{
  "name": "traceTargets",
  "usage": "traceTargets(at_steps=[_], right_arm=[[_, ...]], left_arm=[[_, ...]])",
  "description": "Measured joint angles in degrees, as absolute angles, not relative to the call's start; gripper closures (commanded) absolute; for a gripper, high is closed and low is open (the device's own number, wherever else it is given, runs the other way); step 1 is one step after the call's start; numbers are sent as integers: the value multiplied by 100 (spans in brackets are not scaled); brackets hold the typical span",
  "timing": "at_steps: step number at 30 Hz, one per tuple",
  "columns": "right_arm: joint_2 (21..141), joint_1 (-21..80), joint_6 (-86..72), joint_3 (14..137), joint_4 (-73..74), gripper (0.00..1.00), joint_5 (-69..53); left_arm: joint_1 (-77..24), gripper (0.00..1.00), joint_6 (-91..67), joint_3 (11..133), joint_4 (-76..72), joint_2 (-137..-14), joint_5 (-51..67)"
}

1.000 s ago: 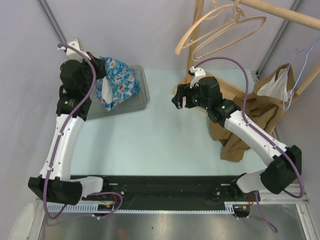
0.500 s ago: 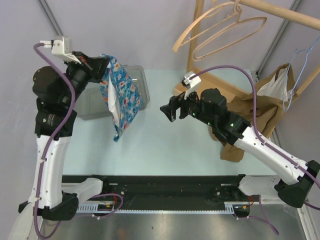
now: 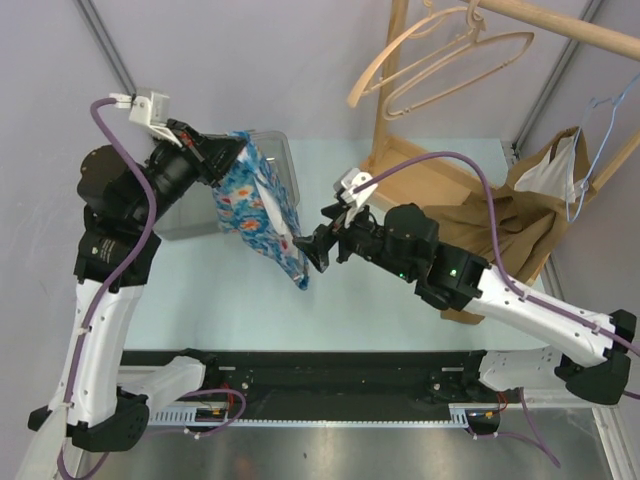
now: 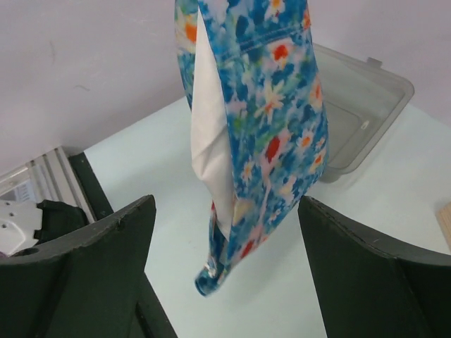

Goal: Place the skirt on the hanger

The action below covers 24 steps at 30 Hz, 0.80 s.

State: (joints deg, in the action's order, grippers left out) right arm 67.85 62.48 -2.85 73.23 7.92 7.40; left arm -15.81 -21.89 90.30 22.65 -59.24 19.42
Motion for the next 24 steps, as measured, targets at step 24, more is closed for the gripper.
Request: traceTargets(at_steps=[24], right_arm=[[7929, 6482, -1070, 6746, 1264, 48, 2344]], left_arm=[[-1704, 100, -2198, 8785, 2541, -5789, 1868]])
